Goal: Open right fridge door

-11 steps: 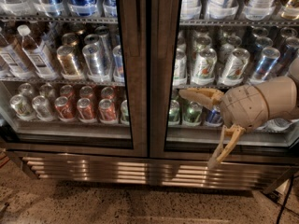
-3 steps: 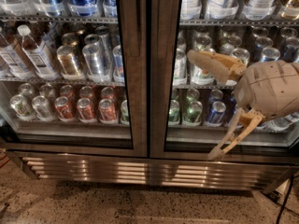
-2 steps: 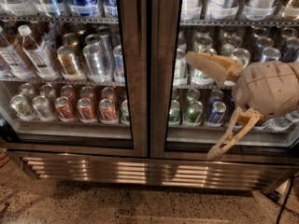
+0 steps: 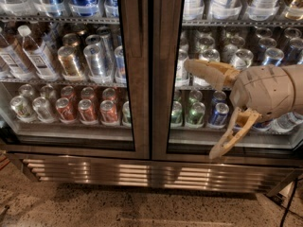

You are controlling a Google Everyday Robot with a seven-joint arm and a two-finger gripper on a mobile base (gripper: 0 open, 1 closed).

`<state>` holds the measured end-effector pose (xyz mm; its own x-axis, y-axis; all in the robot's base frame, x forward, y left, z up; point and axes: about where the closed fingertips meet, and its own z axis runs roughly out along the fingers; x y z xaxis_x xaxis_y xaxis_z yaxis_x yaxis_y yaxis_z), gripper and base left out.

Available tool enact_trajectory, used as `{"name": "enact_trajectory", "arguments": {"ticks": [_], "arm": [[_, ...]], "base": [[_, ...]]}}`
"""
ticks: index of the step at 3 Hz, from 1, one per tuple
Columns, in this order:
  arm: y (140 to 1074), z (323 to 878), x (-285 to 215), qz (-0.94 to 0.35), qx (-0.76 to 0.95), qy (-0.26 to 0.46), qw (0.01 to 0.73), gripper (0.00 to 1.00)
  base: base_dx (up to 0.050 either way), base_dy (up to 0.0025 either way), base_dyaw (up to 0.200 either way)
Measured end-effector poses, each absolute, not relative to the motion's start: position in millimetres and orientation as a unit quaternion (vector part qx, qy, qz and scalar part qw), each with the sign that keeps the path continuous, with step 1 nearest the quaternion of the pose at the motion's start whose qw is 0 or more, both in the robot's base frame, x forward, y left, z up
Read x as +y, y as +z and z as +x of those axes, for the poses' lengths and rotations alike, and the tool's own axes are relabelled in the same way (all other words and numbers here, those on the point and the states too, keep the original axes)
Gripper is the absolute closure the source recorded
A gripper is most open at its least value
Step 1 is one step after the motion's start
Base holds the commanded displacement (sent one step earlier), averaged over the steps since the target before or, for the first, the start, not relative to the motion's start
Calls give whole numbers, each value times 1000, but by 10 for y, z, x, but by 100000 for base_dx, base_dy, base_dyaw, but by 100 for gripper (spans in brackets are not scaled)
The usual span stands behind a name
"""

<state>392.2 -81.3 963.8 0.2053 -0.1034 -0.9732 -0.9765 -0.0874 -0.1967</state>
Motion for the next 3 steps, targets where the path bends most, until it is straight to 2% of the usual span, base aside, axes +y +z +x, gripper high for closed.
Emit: {"name": "enact_trajectory", "arguments": {"ticks": [3], "arm": [[10170, 4244, -829, -594, 451, 416, 520, 0]], "base": [[0, 0, 0]]}}
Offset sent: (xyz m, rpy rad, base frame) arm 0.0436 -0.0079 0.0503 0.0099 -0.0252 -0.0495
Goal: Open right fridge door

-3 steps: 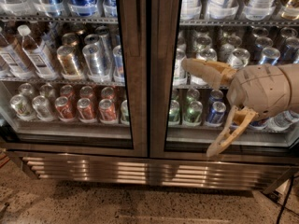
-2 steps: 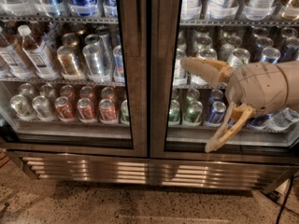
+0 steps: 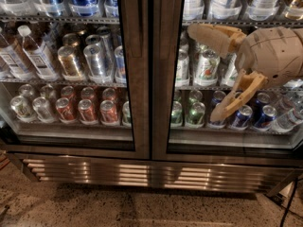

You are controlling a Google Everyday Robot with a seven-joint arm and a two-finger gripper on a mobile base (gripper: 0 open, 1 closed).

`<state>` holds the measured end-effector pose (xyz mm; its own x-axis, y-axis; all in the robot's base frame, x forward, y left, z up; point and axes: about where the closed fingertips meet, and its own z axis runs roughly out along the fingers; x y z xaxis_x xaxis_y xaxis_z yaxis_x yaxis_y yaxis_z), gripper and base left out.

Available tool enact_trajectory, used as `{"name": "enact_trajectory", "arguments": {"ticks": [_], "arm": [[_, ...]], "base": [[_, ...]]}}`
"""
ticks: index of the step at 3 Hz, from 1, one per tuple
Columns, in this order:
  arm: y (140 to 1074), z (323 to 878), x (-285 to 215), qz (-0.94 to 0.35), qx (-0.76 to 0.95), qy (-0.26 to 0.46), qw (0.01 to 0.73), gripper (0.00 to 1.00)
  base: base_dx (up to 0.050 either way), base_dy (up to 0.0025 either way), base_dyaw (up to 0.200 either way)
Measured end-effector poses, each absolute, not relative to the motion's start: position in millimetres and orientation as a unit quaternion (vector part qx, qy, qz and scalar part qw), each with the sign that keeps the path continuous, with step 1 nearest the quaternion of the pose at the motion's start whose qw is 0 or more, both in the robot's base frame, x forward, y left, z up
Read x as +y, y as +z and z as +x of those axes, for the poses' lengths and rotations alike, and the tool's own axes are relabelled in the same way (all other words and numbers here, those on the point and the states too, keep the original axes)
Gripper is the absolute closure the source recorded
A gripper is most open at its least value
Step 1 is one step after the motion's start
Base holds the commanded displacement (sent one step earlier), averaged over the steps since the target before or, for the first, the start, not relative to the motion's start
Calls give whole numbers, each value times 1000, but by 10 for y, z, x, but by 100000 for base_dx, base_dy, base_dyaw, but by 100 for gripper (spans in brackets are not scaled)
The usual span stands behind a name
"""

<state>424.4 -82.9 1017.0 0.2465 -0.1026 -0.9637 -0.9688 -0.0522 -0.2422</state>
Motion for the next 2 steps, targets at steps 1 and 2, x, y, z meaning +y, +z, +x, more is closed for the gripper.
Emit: {"name": "enact_trajectory", "arguments": {"ticks": [1, 2], "arm": [[10170, 4244, -829, -594, 451, 416, 520, 0], [10161, 4288, -824, -588, 452, 424, 520, 0]], "base": [[0, 0, 0], [0, 0, 0]]}}
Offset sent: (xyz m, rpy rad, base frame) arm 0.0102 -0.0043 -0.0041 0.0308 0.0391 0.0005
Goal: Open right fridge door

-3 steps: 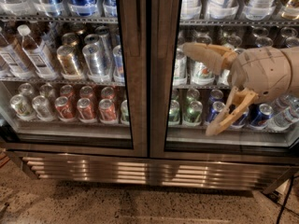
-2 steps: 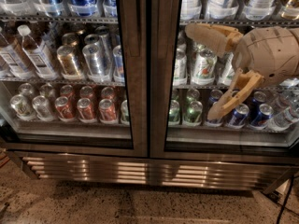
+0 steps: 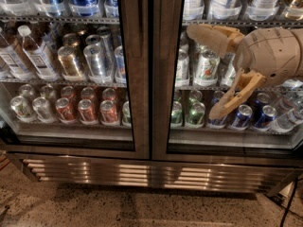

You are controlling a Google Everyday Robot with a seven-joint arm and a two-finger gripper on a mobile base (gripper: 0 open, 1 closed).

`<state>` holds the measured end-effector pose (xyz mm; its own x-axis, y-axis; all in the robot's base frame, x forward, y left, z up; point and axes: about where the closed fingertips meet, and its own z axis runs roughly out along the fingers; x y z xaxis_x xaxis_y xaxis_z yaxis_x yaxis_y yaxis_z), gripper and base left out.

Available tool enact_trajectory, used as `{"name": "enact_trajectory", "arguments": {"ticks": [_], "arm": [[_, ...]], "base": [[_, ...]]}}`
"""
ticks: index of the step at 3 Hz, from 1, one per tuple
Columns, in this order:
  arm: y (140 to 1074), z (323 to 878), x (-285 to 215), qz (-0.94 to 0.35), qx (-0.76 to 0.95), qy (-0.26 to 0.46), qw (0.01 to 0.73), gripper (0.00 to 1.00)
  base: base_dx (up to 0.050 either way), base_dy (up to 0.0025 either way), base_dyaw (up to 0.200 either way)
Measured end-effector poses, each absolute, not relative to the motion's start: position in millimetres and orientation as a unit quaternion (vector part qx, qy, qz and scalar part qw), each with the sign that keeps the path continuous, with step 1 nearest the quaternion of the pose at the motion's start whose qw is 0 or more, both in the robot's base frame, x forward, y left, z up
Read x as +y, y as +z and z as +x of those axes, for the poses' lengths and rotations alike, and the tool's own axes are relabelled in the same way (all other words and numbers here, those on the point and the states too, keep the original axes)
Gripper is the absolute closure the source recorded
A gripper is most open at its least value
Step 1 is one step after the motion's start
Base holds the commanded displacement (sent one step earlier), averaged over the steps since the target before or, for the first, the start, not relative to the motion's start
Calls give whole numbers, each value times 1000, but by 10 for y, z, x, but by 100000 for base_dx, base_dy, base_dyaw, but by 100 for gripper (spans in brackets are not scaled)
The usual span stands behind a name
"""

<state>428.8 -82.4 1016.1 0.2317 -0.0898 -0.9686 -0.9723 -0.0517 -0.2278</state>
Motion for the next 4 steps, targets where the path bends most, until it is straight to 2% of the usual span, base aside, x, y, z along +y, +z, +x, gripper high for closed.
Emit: {"name": "enact_trajectory", "arguments": {"ticks": [2, 3, 4], "arm": [[10136, 4929, -858, -562, 497, 423, 509, 0], [10136, 4929, -857, -562, 496, 423, 509, 0], [10136, 4929, -856, -562, 496, 423, 509, 0]], "base": [[0, 0, 0], [0, 0, 18601], [0, 0, 0]]}}
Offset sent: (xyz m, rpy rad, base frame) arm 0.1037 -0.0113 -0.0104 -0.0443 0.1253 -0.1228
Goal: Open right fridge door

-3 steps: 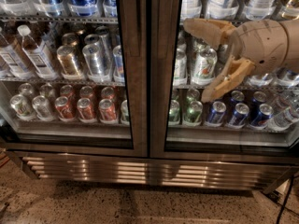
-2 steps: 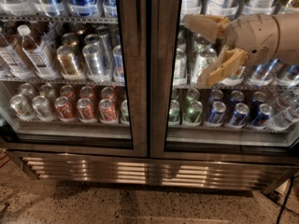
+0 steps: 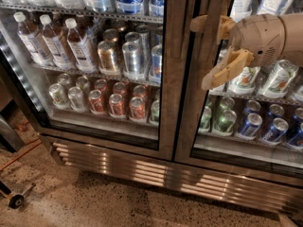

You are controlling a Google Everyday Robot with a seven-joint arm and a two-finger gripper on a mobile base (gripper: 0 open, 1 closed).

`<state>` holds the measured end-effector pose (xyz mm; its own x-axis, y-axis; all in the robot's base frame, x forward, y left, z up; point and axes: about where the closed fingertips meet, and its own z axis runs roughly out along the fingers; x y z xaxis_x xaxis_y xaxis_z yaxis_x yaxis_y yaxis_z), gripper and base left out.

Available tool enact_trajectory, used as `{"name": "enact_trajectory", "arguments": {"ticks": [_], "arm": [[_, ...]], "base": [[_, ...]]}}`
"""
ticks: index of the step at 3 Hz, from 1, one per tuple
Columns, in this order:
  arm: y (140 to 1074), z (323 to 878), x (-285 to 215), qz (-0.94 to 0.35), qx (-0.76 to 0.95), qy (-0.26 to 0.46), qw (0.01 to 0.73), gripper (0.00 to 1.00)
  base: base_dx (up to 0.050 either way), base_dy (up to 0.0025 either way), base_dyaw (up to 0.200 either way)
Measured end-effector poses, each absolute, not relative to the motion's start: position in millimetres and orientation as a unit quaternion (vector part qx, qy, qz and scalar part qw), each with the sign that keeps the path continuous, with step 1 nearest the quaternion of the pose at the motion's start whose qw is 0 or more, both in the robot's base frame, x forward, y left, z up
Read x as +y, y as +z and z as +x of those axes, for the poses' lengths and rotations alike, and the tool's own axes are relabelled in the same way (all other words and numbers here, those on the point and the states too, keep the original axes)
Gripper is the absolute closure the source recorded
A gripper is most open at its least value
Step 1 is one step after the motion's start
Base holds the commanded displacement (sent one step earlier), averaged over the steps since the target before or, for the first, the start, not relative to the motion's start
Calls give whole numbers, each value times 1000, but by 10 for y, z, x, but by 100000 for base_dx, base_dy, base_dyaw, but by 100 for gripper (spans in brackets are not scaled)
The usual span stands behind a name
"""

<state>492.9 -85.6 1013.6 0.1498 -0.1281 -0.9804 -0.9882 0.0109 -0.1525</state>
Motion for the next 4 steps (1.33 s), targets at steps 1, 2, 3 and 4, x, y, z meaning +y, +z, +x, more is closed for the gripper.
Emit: {"name": "enact_trajectory", "arguments": {"ticks": [1, 2, 3, 4], "arm": [[10136, 4929, -856, -562, 496, 423, 509, 19], [10137, 4929, -856, -562, 496, 423, 509, 49], [10137, 4928, -855, -562, 496, 423, 509, 74], [10137, 4928, -855, -562, 496, 423, 509, 97]], "base": [[0, 0, 0], [0, 0, 0], [0, 0, 0], [0, 0, 0]]}}
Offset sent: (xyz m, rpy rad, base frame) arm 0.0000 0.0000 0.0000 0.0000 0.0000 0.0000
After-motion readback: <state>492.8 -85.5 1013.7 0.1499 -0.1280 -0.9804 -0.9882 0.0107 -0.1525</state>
